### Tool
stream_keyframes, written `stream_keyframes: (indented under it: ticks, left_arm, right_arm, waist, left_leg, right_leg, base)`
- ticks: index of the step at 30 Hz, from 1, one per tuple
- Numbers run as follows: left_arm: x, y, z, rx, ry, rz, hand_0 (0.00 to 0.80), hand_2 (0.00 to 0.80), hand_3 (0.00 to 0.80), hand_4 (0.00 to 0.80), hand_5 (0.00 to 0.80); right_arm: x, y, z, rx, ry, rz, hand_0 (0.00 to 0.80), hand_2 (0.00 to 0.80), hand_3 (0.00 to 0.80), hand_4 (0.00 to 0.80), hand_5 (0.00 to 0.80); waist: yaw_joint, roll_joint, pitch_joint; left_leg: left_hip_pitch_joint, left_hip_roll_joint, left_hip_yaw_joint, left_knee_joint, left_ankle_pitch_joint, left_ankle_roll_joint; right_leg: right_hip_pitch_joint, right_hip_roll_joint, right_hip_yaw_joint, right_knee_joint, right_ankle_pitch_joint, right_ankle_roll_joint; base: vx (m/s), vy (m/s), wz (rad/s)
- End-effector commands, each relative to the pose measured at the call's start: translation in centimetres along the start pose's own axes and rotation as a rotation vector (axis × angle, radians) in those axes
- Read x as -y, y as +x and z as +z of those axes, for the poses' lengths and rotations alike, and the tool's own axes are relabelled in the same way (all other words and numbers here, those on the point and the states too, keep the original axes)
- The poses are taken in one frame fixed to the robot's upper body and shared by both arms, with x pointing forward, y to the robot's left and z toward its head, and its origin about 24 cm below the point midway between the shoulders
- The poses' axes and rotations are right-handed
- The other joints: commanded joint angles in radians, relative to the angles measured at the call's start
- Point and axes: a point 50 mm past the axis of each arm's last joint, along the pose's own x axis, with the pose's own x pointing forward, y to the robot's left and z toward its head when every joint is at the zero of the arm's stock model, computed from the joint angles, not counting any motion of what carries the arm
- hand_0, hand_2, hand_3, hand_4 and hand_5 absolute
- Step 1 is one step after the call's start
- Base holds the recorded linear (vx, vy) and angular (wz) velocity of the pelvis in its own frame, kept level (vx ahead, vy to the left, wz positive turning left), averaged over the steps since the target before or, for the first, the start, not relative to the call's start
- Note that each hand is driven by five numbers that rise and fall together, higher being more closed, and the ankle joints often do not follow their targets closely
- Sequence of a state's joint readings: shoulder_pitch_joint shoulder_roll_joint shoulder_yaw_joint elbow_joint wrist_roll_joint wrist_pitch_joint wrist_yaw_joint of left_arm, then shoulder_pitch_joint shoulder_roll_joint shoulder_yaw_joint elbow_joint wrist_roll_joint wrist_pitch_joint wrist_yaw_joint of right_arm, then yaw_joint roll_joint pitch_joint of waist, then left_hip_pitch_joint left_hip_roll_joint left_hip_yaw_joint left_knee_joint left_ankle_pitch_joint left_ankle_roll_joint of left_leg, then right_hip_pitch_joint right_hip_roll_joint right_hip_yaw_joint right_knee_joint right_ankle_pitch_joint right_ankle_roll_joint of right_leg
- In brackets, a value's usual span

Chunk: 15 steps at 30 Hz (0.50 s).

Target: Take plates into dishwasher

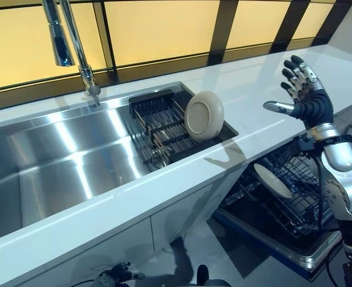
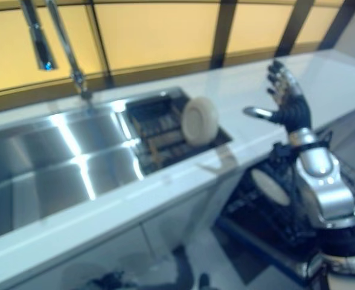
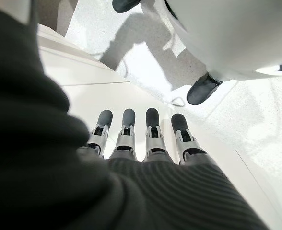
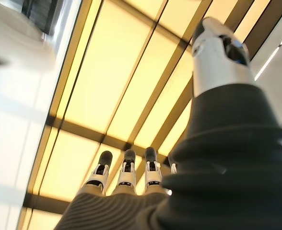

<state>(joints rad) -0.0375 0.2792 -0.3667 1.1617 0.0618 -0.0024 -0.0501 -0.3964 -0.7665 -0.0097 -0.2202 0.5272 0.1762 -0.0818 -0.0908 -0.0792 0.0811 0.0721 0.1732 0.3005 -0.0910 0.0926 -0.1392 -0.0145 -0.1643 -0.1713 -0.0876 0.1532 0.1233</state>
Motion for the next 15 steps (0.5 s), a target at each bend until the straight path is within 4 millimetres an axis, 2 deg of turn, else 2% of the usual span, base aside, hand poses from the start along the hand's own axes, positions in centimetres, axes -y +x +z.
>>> stream_keyframes:
  ticks: [1, 8, 15]
  left_arm:
    - [-2.1, 0.1, 0.9, -0.002, 0.023, 0.04, 0.0, 0.0, 0.0, 0.0, 0.0]
    - [-2.7, 0.1, 1.0, -0.013, 0.014, 0.053, 0.0, 0.0, 0.0, 0.0, 0.0]
    - [-3.3, -0.2, -0.2, -0.062, 0.016, 0.069, 0.0, 0.0, 0.0, 0.0, 0.0]
  right_arm:
    - [0.4, 2.5, 3.3, 0.104, 0.028, -0.008, 0.0, 0.0, 0.0, 0.0, 0.0]
    - [0.3, 4.6, 0.9, -0.024, 0.067, -0.052, 0.0, 0.0, 0.0, 0.0, 0.0]
    - [1.4, 6.3, 0.6, -0.069, 0.107, -0.17, 0.0, 0.0, 0.0, 0.0, 0.0]
  waist:
    - [0.038, -0.031, 0.023]
    - [0.088, -0.042, 0.021]
    - [0.125, -0.052, 0.023]
  left_leg:
    - [0.029, -0.058, -0.012, 0.004, -0.078, 0.106]
    - [0.031, -0.079, -0.043, 0.005, -0.086, 0.126]
    - [0.03, -0.094, -0.068, 0.007, -0.093, 0.137]
  right_leg:
    - [0.042, -0.044, -0.012, 0.023, -0.021, 0.032]
    - [0.047, -0.071, -0.043, 0.049, -0.011, 0.047]
    - [0.042, -0.096, -0.064, 0.084, 0.02, 0.05]
  base:
    - [0.013, 0.087, 0.03]
    - [0.018, 0.069, 0.06]
    - [0.023, 0.04, 0.17]
